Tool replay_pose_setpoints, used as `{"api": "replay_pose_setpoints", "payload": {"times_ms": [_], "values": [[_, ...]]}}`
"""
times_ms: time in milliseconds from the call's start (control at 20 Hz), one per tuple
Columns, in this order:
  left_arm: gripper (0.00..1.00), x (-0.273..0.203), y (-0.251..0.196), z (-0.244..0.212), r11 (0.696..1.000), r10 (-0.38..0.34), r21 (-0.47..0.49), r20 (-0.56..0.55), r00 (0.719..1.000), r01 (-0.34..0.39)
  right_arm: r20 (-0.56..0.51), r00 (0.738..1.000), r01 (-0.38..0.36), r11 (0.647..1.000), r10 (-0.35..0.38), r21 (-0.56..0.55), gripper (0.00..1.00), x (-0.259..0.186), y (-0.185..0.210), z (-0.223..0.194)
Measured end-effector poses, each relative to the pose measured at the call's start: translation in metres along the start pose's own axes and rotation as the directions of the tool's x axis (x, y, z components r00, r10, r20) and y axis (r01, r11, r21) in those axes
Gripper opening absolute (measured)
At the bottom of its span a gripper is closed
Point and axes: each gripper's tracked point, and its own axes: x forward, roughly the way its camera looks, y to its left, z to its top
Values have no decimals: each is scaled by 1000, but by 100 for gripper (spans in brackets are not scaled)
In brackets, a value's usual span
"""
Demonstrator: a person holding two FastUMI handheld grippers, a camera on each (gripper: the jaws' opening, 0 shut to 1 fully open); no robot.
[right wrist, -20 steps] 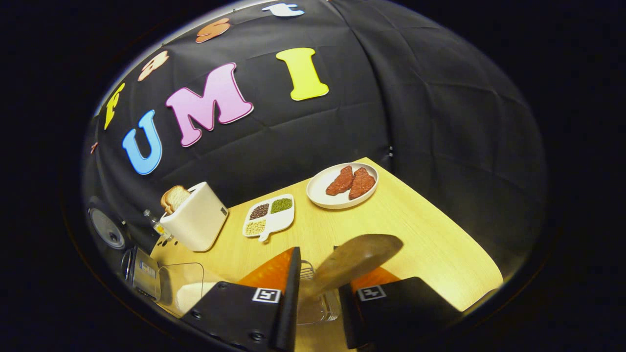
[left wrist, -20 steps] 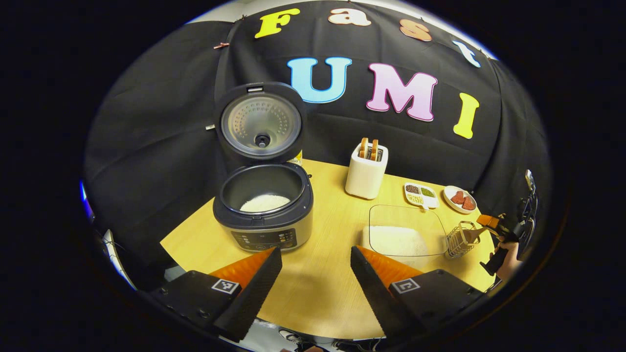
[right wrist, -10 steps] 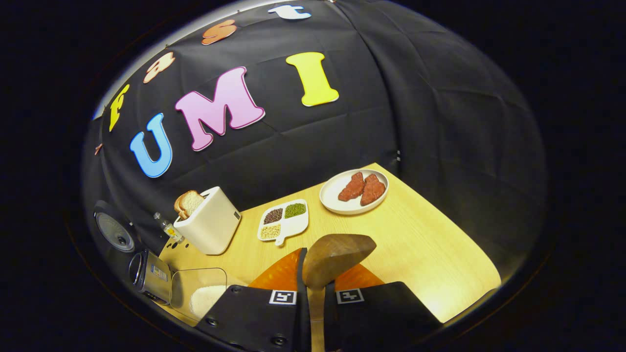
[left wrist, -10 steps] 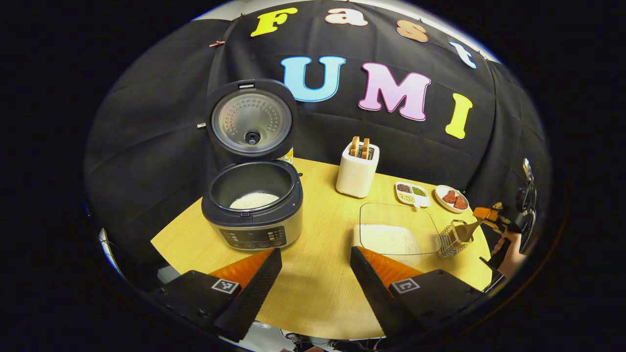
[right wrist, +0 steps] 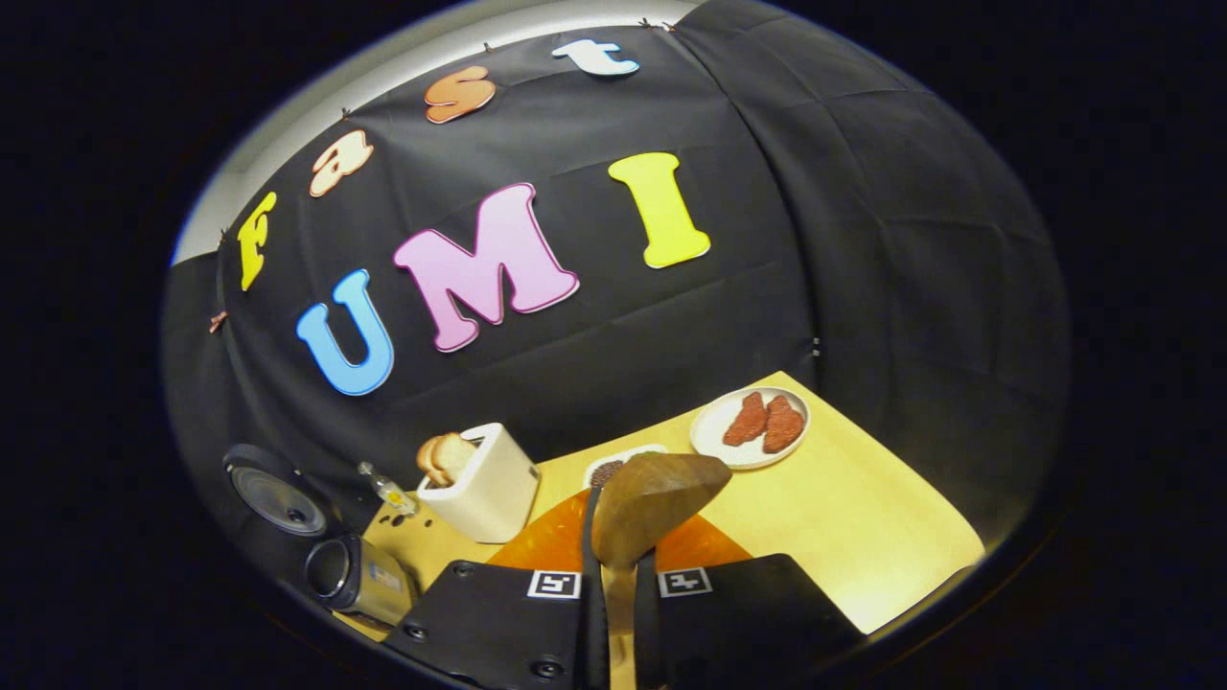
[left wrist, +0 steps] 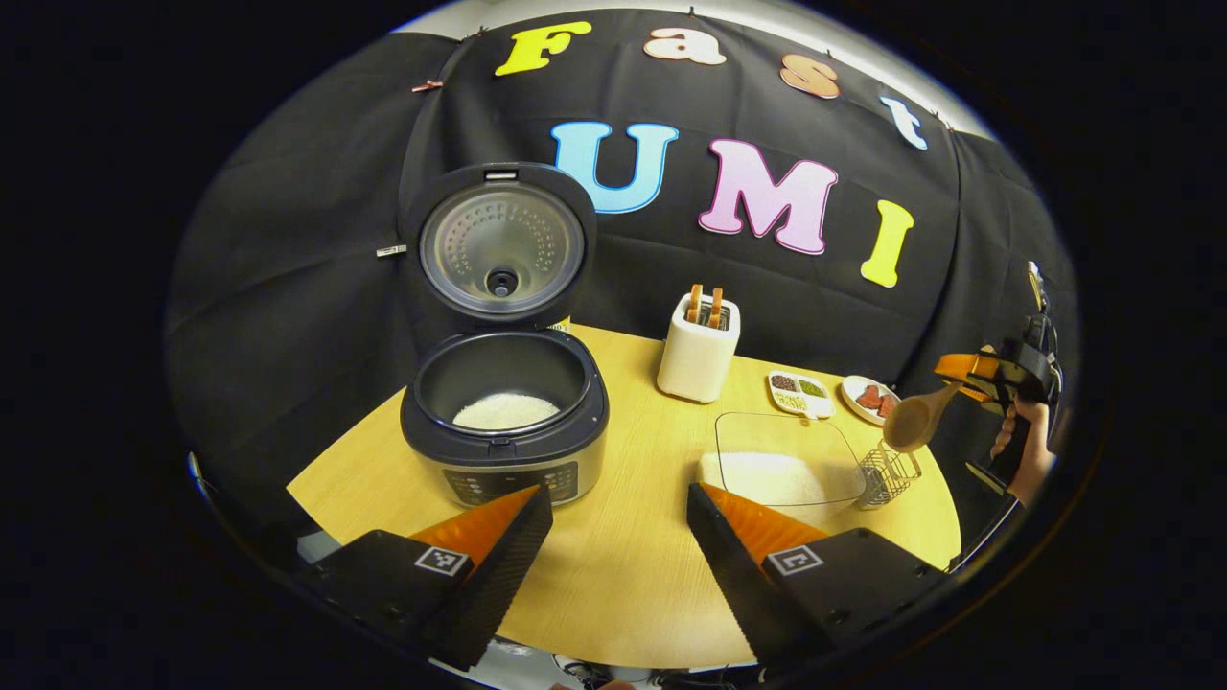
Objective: Close the left gripper, press the button to open the rice cooker; take a wooden spoon from the chopstick holder with the right hand, scoop a spoonful of rice and pour it into the rice cooker, then put the wooden spoon back into the chopstick holder.
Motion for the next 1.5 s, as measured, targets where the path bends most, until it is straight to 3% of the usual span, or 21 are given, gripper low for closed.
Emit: {"api": "replay_pose_setpoints", "payload": {"times_ms": [200,350,500,700,950,1100,1300,1500], "values": [[96,7,26,4,999,-27,-40,-2,1000,27,-19,997,-74,994,73,-83,14,0,60,-29],[96,13,39,1,998,-54,-24,-8,999,54,-42,996,-89,986,84,-138,14,10,83,-64],[96,22,48,-8,996,-88,-6,-25,996,88,-59,997,-65,976,54,-208,14,23,87,-98],[98,35,59,-32,991,-128,-48,-62,990,125,-51,999,-12,948,-4,-318,15,36,79,-132],[96,40,80,-59,993,-121,-21,-102,987,120,-30,998,36,929,-50,-369,14,45,77,-162],[96,37,90,-66,992,-127,-30,-107,986,124,-8,999,34,909,-42,-416,14,46,93,-170],[96,32,102,-72,992,-117,-52,-112,987,111,-77,997,-15,933,-14,-360,15,42,123,-204],[96,24,105,-77,989,-131,-78,-116,984,123,-121,992,6,968,-38,-250,15,36,139,-215]]}}
